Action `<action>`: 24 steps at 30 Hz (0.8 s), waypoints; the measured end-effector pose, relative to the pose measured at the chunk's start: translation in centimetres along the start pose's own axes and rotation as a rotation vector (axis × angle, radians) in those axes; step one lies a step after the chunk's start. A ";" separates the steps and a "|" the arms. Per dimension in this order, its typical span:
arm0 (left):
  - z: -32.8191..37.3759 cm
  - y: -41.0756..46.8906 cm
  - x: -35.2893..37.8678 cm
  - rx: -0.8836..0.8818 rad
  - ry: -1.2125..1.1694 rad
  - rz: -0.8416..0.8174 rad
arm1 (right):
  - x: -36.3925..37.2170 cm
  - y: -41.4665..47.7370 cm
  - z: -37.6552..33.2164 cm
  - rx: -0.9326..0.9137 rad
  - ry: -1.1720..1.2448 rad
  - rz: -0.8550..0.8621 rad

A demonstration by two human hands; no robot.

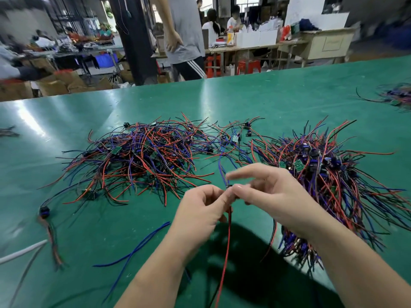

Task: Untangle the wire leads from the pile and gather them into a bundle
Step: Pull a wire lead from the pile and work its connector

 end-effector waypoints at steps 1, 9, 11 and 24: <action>-0.1 0.1 0.0 0.000 0.006 -0.020 | 0.3 0.0 -0.4 -0.032 -0.053 -0.020; -0.2 0.3 0.1 0.013 0.044 -0.095 | 0.5 -0.2 -1.4 -0.167 -0.267 -0.038; 0.2 0.3 -2.0 0.043 0.317 0.058 | -0.4 -0.4 -1.9 -0.205 -0.391 0.065; -4.9 0.8 -6.4 -0.462 0.920 0.210 | -3.8 -0.8 -0.4 0.140 -0.734 0.290</action>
Point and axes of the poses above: each hand's wrist, its own y-axis towards the middle knuckle, its own x-axis out of the palm, z = x × y, the point moved 8 cm from there along y, towards the middle knuckle, and after that the axes turned 10 degrees about -z, right-handed, at the moved point
